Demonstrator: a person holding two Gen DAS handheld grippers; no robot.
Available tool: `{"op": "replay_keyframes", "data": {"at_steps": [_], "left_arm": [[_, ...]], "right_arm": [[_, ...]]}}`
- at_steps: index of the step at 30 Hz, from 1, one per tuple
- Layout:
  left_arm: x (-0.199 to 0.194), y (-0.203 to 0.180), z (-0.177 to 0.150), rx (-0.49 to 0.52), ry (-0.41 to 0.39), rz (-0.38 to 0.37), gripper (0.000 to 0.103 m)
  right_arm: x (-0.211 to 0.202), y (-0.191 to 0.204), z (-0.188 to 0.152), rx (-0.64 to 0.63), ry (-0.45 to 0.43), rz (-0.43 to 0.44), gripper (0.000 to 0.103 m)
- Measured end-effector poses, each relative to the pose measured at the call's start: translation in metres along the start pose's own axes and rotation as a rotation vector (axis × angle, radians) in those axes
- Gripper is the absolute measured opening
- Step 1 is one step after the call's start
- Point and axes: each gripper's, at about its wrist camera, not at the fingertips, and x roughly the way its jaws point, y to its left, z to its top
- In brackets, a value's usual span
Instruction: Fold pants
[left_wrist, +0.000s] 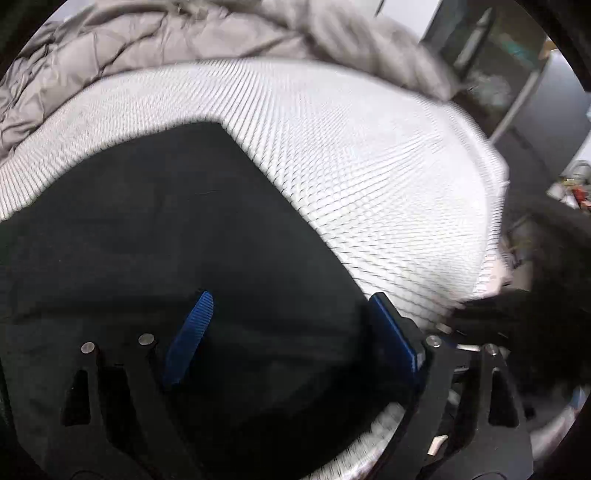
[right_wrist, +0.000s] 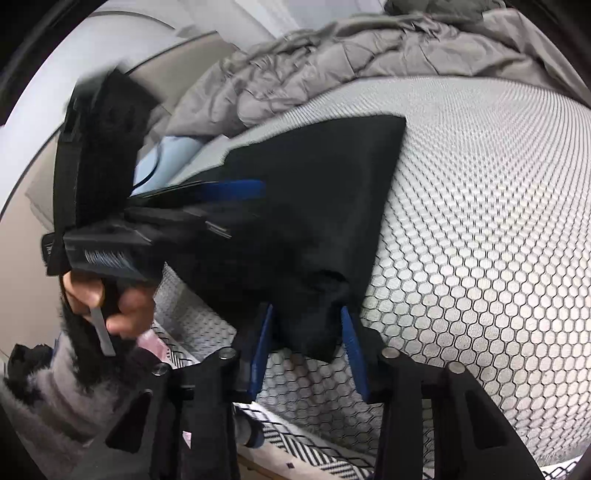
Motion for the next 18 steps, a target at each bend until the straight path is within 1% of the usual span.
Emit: {"op": "replay_keyframes", "data": {"at_steps": [2,4,5,6,7,8,10,11,13,14,17,18], "left_arm": [[0.008,0.006,0.006,-0.035,0.002,-0.013,0.085],[0.007,0.010,0.011,-0.063,-0.006,-0.031,0.085],[0.007,0.012,0.013,-0.070,-0.007,-0.033,0.085],[0.009,0.014,0.015,-0.082,-0.009,-0.036,0.085],[0.010,0.016,0.015,-0.088,-0.015,-0.035,0.085],[0.010,0.016,0.016,-0.088,-0.021,-0.033,0.085],[0.012,0.018,0.021,-0.092,-0.032,-0.035,0.085],[0.012,0.019,0.023,-0.100,-0.037,-0.034,0.085],[0.014,0.020,0.026,-0.106,-0.033,-0.028,0.085],[0.014,0.019,0.026,-0.087,-0.021,-0.036,0.085],[0.004,0.017,0.018,-0.079,-0.023,-0.032,0.085],[-0.005,0.015,0.012,-0.070,-0.036,-0.041,0.085]], "right_arm": [[0.008,-0.006,0.002,0.027,0.018,0.005,0.027],[0.007,-0.008,0.001,0.037,0.009,0.016,0.026],[0.007,-0.008,0.001,0.041,0.003,0.020,0.024],[0.007,-0.009,0.000,0.048,0.002,0.023,0.020],[0.003,-0.012,-0.004,0.060,-0.003,0.036,0.008],[-0.002,-0.013,-0.006,0.068,-0.010,0.066,0.003],[-0.015,-0.006,-0.011,0.049,-0.047,0.102,0.003],[-0.026,-0.002,-0.015,0.029,-0.067,0.142,0.002],[-0.037,0.004,-0.021,-0.005,-0.081,0.170,0.002],[-0.038,0.005,-0.024,-0.020,-0.073,0.163,0.002],[-0.028,-0.003,-0.032,-0.022,0.004,0.107,0.002],[-0.030,-0.008,-0.033,-0.002,0.002,0.111,0.003]]}}
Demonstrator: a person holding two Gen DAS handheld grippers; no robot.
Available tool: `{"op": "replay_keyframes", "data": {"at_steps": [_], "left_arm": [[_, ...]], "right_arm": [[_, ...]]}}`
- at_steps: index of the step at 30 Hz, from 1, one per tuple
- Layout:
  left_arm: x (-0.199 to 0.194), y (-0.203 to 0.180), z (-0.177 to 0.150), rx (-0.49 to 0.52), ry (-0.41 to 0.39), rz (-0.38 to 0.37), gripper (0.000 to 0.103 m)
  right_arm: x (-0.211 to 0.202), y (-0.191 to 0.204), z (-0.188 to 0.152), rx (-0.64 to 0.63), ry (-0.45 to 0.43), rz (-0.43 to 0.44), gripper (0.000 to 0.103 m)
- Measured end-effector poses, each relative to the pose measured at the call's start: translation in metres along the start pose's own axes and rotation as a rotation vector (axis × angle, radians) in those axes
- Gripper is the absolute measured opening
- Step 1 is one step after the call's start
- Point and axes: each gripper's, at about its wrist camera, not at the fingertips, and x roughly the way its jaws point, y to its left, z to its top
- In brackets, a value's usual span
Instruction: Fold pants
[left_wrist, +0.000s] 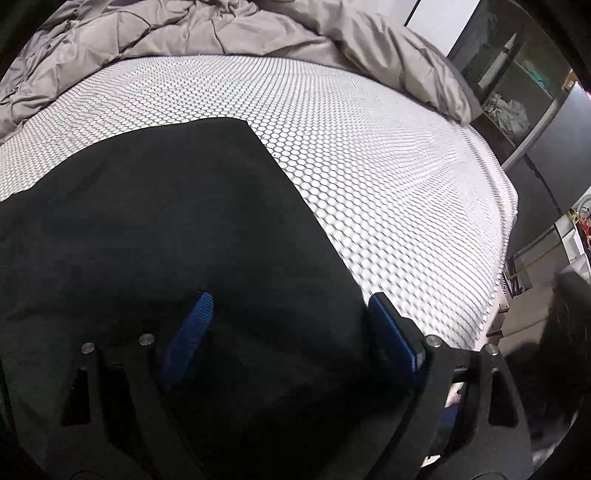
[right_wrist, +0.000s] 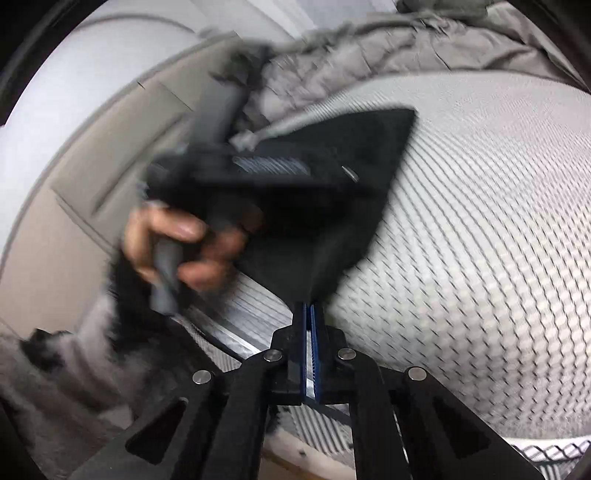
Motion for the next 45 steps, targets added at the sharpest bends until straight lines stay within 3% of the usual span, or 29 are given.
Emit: {"op": "replay_keyframes", "data": {"at_steps": [3,5,6,8,10,13,15,17,21,22,23,25,27,35,37,38,39,42,45], "left_arm": [[-0.021,-0.011,-0.027,0.091,-0.034,0.001,0.086],[-0.020,-0.025,-0.048,0.178,-0.020,0.074,0.086],[-0.017,-0.031,-0.059,0.228,-0.010,0.120,0.087],[-0.021,-0.037,-0.076,0.328,-0.018,0.148,0.088],[-0.034,-0.033,-0.085,0.355,-0.007,0.119,0.088],[-0.086,0.009,-0.085,0.243,-0.085,0.039,0.088],[-0.113,0.041,-0.075,0.162,-0.153,0.045,0.089],[-0.138,0.095,-0.061,0.004,-0.218,0.069,0.090],[-0.135,0.205,-0.025,-0.326,-0.217,0.092,0.088],[-0.129,0.221,-0.023,-0.364,-0.200,0.075,0.085],[-0.119,0.240,-0.019,-0.416,-0.174,0.008,0.082],[-0.099,0.263,-0.015,-0.473,-0.112,-0.137,0.082],[-0.084,0.274,-0.011,-0.511,-0.064,-0.206,0.082],[-0.062,0.275,-0.010,-0.448,-0.008,-0.209,0.082],[-0.059,0.268,-0.004,-0.441,-0.014,-0.175,0.071],[-0.058,0.266,0.000,-0.437,-0.022,-0.145,0.049],[-0.060,0.264,0.001,-0.433,-0.043,-0.124,0.034],[-0.071,0.253,0.001,-0.387,-0.116,-0.111,0.018],[-0.089,0.247,0.003,-0.378,-0.174,-0.122,0.014]], "right_arm": [[-0.016,-0.007,0.009,0.033,-0.091,0.032,0.009],[-0.027,-0.014,0.014,0.068,-0.143,0.022,0.022],[-0.029,-0.020,0.017,0.096,-0.157,0.014,0.024],[-0.027,-0.029,0.023,0.144,-0.157,0.001,0.029],[-0.019,-0.030,0.030,0.162,-0.144,-0.019,0.035],[-0.008,-0.031,0.040,0.157,-0.140,-0.019,0.050],[-0.003,-0.030,0.051,0.151,-0.147,-0.031,0.061],[0.002,-0.031,0.066,0.140,-0.151,-0.035,0.077],[0.029,-0.033,0.111,0.107,-0.139,-0.028,0.079],[0.040,-0.036,0.121,0.115,-0.124,-0.013,0.080],[0.050,-0.041,0.130,0.133,-0.113,-0.002,0.080],[0.066,-0.049,0.141,0.164,-0.086,0.025,0.080],[0.080,-0.057,0.149,0.183,-0.040,0.035,0.080],[0.077,-0.081,0.163,0.217,-0.017,0.058,0.080],[0.075,-0.083,0.163,0.211,-0.016,0.052,0.080],[0.074,-0.083,0.163,0.203,-0.013,0.048,0.080],[0.074,-0.083,0.163,0.195,-0.013,0.041,0.080],[0.076,-0.081,0.162,0.180,0.001,0.022,0.080],[0.080,-0.075,0.163,0.165,0.006,0.004,0.080]]}}
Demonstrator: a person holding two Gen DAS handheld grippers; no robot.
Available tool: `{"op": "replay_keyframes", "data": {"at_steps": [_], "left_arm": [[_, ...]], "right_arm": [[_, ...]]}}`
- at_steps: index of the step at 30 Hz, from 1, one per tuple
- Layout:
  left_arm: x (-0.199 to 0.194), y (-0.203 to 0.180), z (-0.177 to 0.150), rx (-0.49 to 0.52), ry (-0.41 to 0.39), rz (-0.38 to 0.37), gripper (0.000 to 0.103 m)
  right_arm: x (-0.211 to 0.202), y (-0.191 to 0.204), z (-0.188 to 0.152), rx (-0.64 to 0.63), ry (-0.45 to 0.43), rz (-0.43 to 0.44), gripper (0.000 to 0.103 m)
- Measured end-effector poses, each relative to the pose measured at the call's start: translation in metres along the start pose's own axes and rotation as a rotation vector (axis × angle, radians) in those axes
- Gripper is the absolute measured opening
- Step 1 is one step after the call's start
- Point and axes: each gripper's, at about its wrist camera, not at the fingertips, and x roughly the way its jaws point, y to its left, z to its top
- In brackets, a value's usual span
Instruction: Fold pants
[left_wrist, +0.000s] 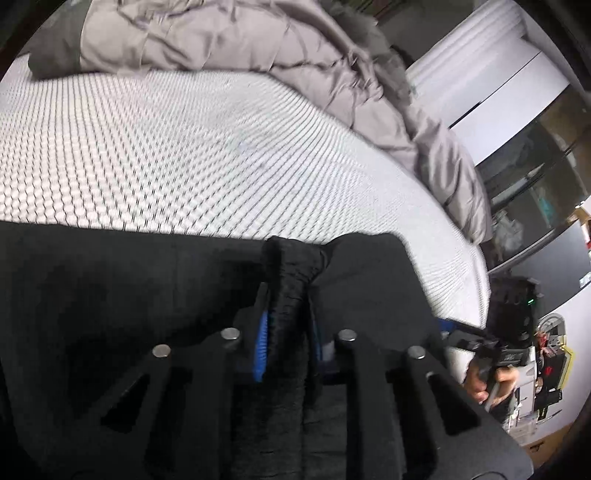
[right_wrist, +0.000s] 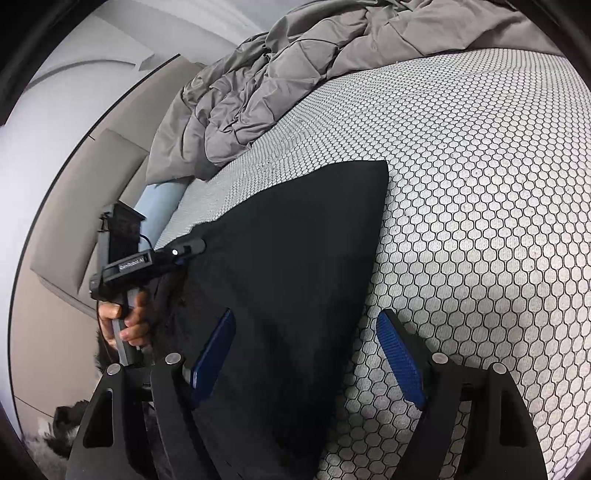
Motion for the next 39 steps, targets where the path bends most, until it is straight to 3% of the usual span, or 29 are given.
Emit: {"op": "replay_keyframes", "data": {"at_steps": [4,6,8,11,15,16,18,19,21,25,28,30,31,32,35,37,39], "left_arm": [[0.000,0.008,0.011,-0.024,0.000,0.074,0.019],[0.010,0.027,0.007,-0.093,0.025,0.167,0.045],[0.004,0.030,0.005,-0.133,0.012,0.139,0.048],[-0.024,0.015,-0.001,-0.093,-0.025,0.194,0.056],[-0.060,-0.022,-0.026,-0.014,-0.107,0.183,0.073],[-0.064,-0.036,-0.037,0.024,-0.118,0.172,0.074],[-0.064,-0.061,-0.056,0.091,-0.110,0.163,0.076],[-0.058,-0.075,-0.064,0.116,-0.097,0.168,0.076],[-0.046,-0.098,-0.075,0.156,-0.078,0.162,0.076],[-0.033,-0.141,-0.101,0.242,-0.059,0.120,0.076],[-0.007,-0.178,-0.130,0.336,-0.017,0.094,0.076],[0.014,-0.199,-0.145,0.405,0.010,0.095,0.076],[0.025,-0.210,-0.157,0.457,0.038,0.112,0.076],[0.038,-0.220,-0.169,0.516,0.072,0.157,0.076],[0.057,-0.239,-0.205,0.681,0.065,0.299,0.078],[0.061,-0.241,-0.212,0.691,0.060,0.314,0.078],[0.060,-0.241,-0.214,0.671,0.063,0.292,0.078]], "right_arm": [[-0.005,0.002,-0.001,-0.003,-0.022,-0.011,0.080],[-0.007,-0.001,-0.004,0.006,-0.018,-0.027,0.080],[-0.012,-0.005,-0.011,0.012,-0.012,-0.031,0.080],[-0.023,-0.006,-0.021,0.001,-0.012,-0.029,0.080],[-0.035,0.003,-0.045,-0.038,0.000,0.044,0.080],[-0.036,0.004,-0.051,-0.043,-0.004,0.067,0.076],[-0.035,0.003,-0.064,-0.008,-0.008,0.135,0.043],[-0.036,0.004,-0.069,0.002,-0.026,0.127,0.026],[-0.035,0.003,-0.079,0.015,-0.029,0.105,0.024],[-0.034,0.008,-0.112,-0.053,0.091,0.067,0.024],[-0.055,0.022,-0.125,-0.162,0.069,0.050,0.025],[-0.070,0.022,-0.120,-0.151,-0.002,0.076,0.040],[-0.073,0.020,-0.114,-0.123,-0.037,0.079,0.057],[-0.074,0.018,-0.109,-0.094,-0.058,0.081,0.064],[-0.049,0.019,-0.094,-0.064,-0.011,0.020,0.064],[-0.023,0.023,-0.086,-0.074,0.058,-0.007,0.064],[-0.005,0.029,-0.071,-0.111,0.069,-0.069,0.054]]}}
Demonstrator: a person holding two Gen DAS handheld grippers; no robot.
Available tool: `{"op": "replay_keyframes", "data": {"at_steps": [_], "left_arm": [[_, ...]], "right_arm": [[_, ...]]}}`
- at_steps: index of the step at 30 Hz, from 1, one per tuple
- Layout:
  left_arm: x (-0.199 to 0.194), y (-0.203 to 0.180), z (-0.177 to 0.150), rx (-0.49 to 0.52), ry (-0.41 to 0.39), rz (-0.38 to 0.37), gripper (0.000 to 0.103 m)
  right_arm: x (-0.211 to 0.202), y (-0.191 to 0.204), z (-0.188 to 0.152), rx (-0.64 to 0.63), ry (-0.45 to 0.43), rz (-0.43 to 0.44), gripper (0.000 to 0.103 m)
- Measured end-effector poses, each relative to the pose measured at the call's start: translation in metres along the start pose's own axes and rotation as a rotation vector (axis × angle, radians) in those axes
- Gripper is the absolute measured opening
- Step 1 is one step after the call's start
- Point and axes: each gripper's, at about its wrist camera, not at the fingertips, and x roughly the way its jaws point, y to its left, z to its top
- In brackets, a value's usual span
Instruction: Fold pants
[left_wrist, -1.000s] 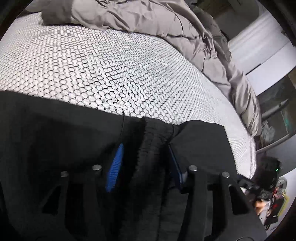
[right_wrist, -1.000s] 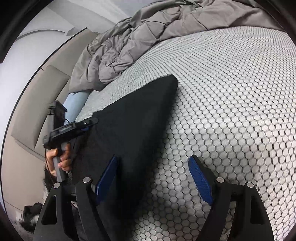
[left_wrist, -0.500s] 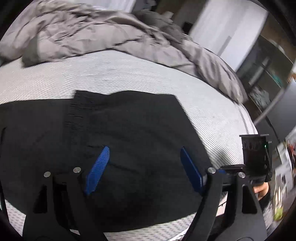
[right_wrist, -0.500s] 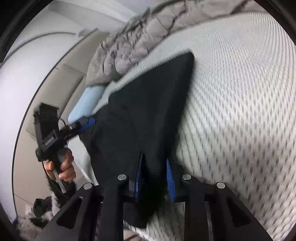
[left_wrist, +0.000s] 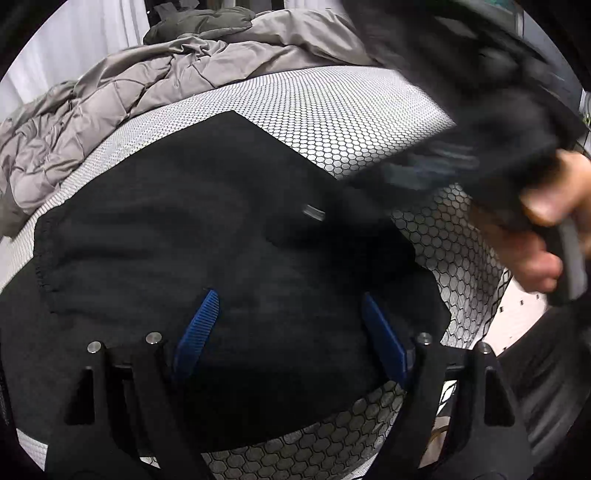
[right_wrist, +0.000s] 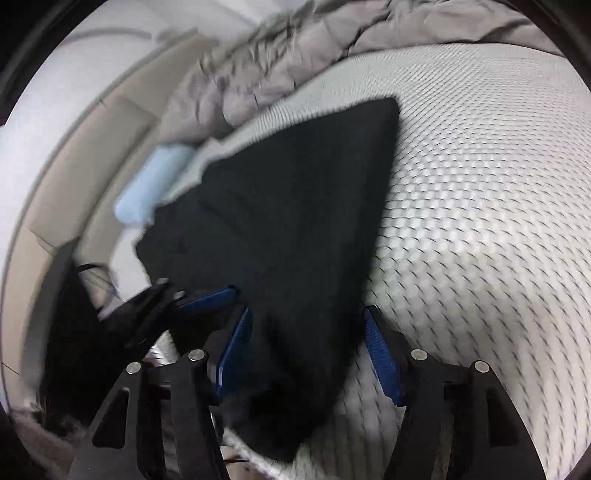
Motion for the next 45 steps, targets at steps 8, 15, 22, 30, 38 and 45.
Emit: {"op": "replay_keyframes", "data": {"at_steps": [8,15,22,30,38,45], "left_arm": [[-0.004,0.015,-0.010,-0.025,0.004,-0.045,0.078],[-0.014,0.009,-0.014,-0.023,-0.001,-0.069,0.080],[-0.056,0.059,-0.007,-0.186,-0.114,-0.188,0.080],[-0.075,0.176,-0.021,-0.466,-0.210,-0.011,0.081],[-0.063,0.250,-0.034,-0.602,-0.195,0.058,0.081],[-0.027,0.169,0.004,-0.283,-0.129,-0.093,0.081]], "right_arm": [[0.053,-0.034,0.110,0.085,0.001,-0.039,0.029],[0.071,-0.058,0.188,0.080,-0.051,-0.181,0.029],[-0.014,-0.057,0.107,0.152,-0.146,-0.127,0.055],[0.000,-0.029,0.025,0.178,-0.081,0.070,0.035],[-0.014,-0.028,0.060,0.133,-0.184,-0.232,0.031],[-0.030,0.058,0.010,-0.174,-0.231,-0.270,0.050]]}}
